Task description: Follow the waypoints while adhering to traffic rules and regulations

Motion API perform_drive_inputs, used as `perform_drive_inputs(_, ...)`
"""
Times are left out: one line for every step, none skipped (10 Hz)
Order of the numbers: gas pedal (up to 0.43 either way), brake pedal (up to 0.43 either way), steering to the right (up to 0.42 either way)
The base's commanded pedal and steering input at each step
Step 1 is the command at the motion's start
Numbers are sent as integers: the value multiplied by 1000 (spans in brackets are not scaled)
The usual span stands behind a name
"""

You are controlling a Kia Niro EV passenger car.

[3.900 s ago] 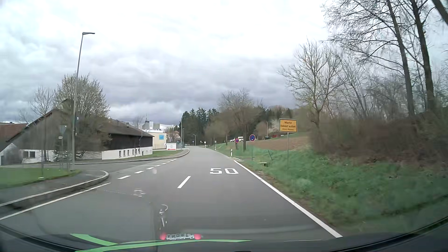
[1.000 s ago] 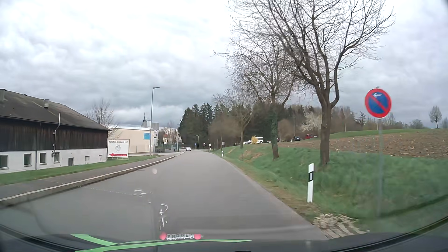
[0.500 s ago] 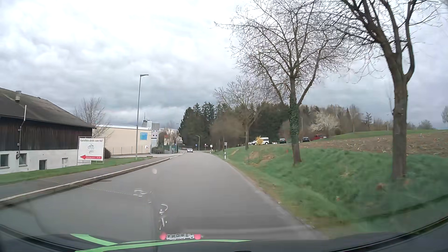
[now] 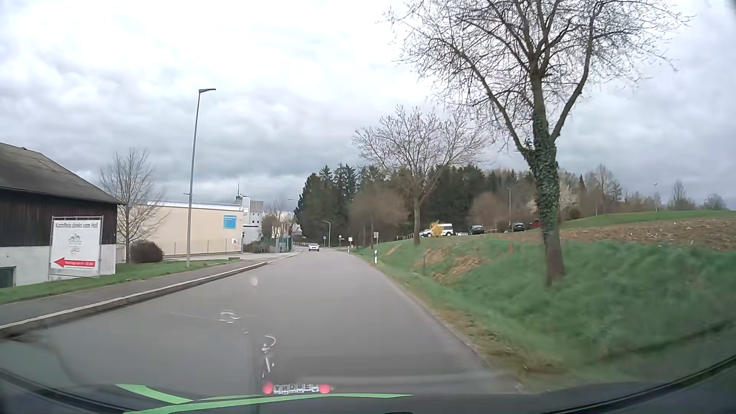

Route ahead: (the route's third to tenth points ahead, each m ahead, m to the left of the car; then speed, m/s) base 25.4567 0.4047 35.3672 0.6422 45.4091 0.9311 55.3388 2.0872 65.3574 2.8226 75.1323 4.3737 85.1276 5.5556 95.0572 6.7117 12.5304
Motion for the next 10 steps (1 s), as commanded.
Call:
perform_drive_inputs(47, 0, -8)
perform_drive_inputs(47, 0, -8)
perform_drive_inputs(47, 0, -8)
perform_drive_inputs(47, 0, -8)
perform_drive_inputs(47, 0, -8)
perform_drive_inputs(47, 0, -8)
perform_drive_inputs(47, 0, -8)
perform_drive_inputs(47, 0, -8)
perform_drive_inputs(47, 0, -8)
perform_drive_inputs(47, 0, -8)
